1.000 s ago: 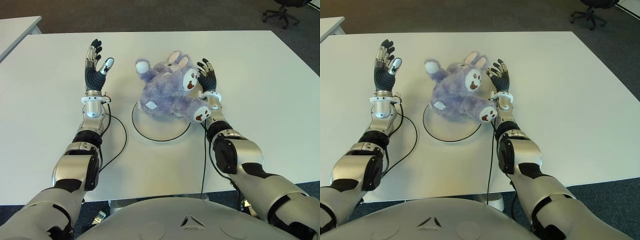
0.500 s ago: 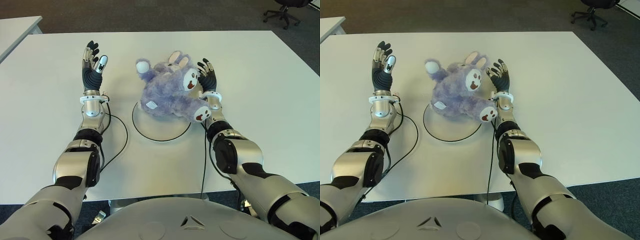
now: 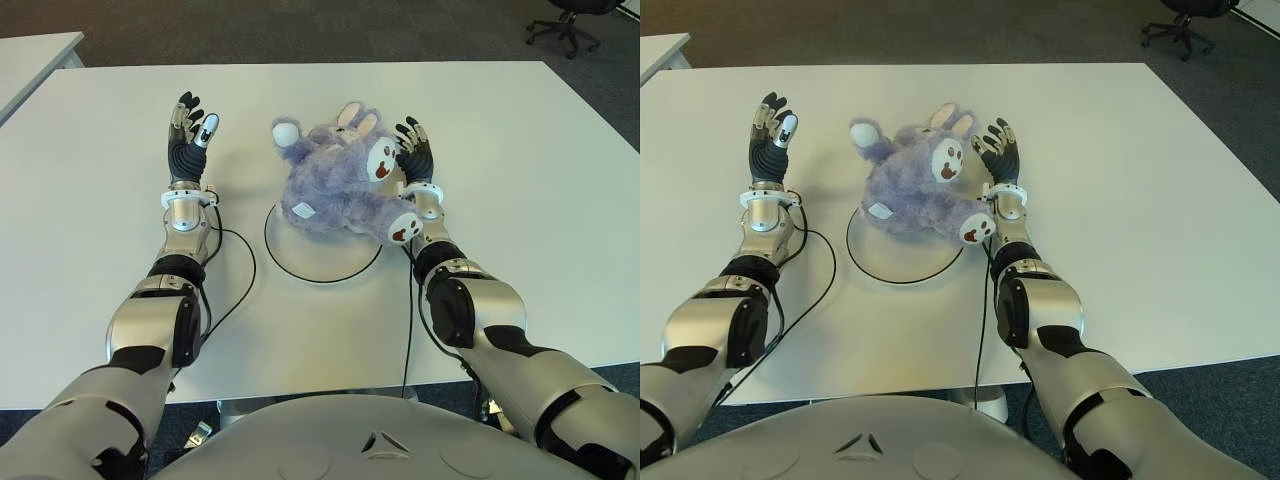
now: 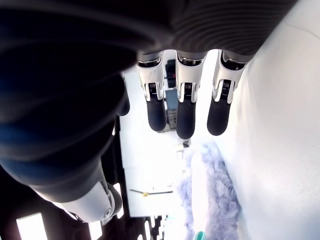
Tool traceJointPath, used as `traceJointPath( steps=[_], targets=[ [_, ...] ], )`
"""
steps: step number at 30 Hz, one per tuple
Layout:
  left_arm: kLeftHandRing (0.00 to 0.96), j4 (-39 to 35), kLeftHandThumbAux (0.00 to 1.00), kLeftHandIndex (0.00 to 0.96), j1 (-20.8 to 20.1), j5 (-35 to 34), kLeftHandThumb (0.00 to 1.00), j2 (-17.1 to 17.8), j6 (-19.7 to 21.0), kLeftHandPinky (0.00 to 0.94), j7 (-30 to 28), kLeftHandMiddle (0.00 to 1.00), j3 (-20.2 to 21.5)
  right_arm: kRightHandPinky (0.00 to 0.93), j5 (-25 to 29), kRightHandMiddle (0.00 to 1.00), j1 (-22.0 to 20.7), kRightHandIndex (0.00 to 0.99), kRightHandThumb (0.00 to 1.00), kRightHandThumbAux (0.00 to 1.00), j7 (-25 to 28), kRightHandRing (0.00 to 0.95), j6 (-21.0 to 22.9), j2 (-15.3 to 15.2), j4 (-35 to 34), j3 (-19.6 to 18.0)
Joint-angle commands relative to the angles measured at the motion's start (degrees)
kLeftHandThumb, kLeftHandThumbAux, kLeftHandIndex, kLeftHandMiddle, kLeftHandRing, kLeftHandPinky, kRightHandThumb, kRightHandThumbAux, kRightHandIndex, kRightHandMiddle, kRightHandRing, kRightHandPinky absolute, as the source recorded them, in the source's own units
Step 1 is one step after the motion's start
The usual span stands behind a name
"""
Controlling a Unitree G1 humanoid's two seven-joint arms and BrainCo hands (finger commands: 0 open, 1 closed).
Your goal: Put the doll into the plate.
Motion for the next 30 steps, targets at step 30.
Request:
traceJointPath(
  steps=[30],
  targets=[
    [0.046, 6.0, 0.414, 0.0, 0.7, -0.4, 0.0, -1.3, 16.0, 0.0, -5.6, 0.062, -1.7, 0.229, 0.3, 0.163, 7.0, 0.087, 0.413, 0.773, 0.5, 0.182, 4.1, 2.1, 4.7, -0.6]
  ],
)
